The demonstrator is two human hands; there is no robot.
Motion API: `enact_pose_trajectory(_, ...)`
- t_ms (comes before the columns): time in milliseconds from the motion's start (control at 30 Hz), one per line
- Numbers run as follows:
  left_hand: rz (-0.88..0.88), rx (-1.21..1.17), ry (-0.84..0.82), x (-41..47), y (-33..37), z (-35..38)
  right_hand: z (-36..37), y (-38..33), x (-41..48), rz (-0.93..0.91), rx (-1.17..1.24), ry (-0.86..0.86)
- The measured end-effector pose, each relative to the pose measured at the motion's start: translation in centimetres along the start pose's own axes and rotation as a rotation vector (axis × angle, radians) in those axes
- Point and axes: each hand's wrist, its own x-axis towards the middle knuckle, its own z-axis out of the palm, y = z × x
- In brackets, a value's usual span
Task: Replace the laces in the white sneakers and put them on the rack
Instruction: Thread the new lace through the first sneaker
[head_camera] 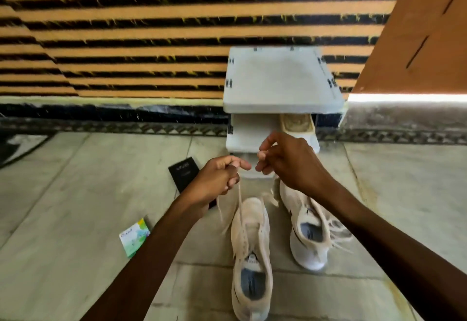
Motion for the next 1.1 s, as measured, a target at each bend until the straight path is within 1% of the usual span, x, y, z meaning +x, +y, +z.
enact_pose_trajectory(67,0.049,-0.029,-0.004,-0.1,3.0,-1.4,-2.0,-2.1,1.2,-0.011,0.117,0.024)
enact_pose_trajectory(200,0.177,-0.052,0.012,-0.8,8.8,-3.7,-5.1,-6.0,2.5,0.012,0.483,0.069)
enact_pose_trajectory(267,0.241,-0.051,0.011,-1.4,11.3,-4.7,-6.2,-7.7,2.9,-0.030,0.544,0.099)
enact_pose_trajectory(400,0.312,-0.053,0.013,-2.8,14.8,-6.0,-8.3,-10.4,3.3,-0.113,0.483,0.208)
enact_pose_trajectory(600,0.330,-0.095,-0.025,-4.9,17.3,-7.1,-10.9,-13.3,2.8,-0.149,0.636,0.234)
enact_pose_trajectory(767,0.368,-0.212,-0.025,-6.3,19.6,-8.5,-12.0,-14.6,2.9,-0.192,0.591,0.245)
enact_pose_trajectory(967,0.437,-0.226,0.084,-6.3,22.5,-9.7,-13.0,-15.7,3.4,-0.259,0.471,0.229)
enact_pose_trajectory(1100,0.459,-0.285,0.101,-6.2,23.4,-9.5,-13.4,-16.1,3.5,-0.293,0.466,0.224)
